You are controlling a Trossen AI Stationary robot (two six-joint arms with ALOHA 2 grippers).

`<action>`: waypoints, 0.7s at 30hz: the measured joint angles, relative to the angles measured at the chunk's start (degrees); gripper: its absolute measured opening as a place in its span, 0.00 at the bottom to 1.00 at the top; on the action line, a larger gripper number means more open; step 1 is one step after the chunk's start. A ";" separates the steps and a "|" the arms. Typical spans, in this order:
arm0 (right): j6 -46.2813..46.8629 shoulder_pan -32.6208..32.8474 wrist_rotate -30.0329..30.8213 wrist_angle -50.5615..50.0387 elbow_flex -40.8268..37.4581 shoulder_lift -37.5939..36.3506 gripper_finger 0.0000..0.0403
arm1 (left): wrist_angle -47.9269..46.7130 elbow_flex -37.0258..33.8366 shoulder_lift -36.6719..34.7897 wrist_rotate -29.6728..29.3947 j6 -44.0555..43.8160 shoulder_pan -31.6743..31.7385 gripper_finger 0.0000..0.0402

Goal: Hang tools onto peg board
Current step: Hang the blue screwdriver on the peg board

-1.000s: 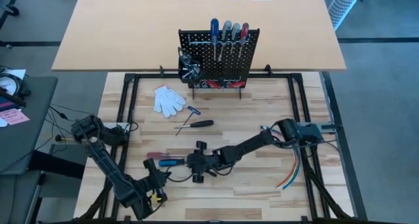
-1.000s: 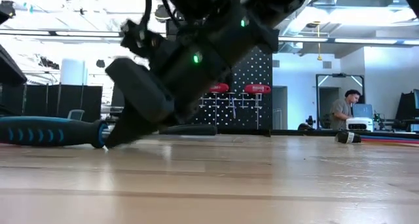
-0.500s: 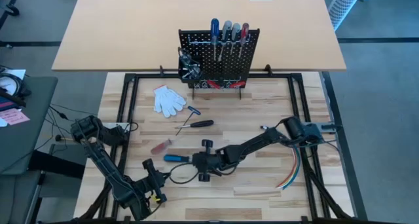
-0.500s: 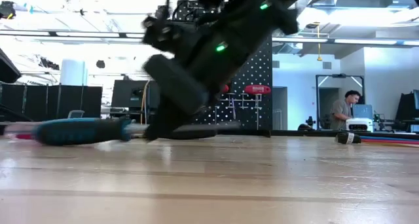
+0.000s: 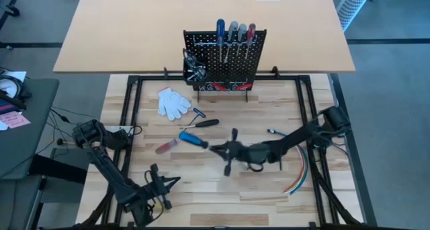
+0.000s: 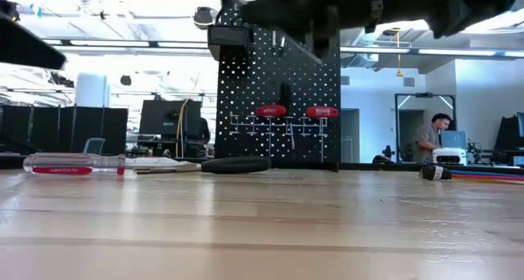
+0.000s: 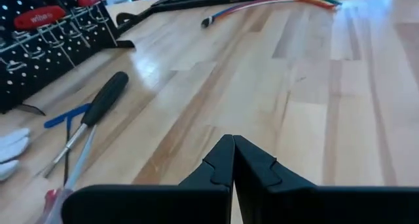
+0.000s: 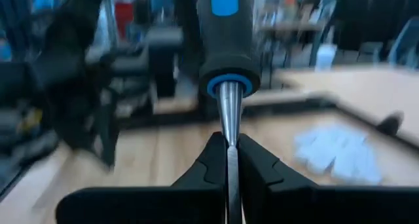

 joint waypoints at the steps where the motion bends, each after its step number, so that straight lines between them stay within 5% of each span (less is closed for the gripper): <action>1: -1.46 -0.64 -0.02 2.94 -0.74 -0.35 0.05 | 1.06 -0.23 0.00 0.00 1.78 0.76 0.00; 11: -6.26 -12.13 -0.02 18.77 6.08 -0.82 0.05 | 6.81 -0.29 0.00 1.81 12.08 6.82 0.00; 21: -6.28 -23.60 -2.69 11.16 19.37 -0.82 0.05 | 6.96 -0.29 0.00 2.99 11.58 6.14 0.00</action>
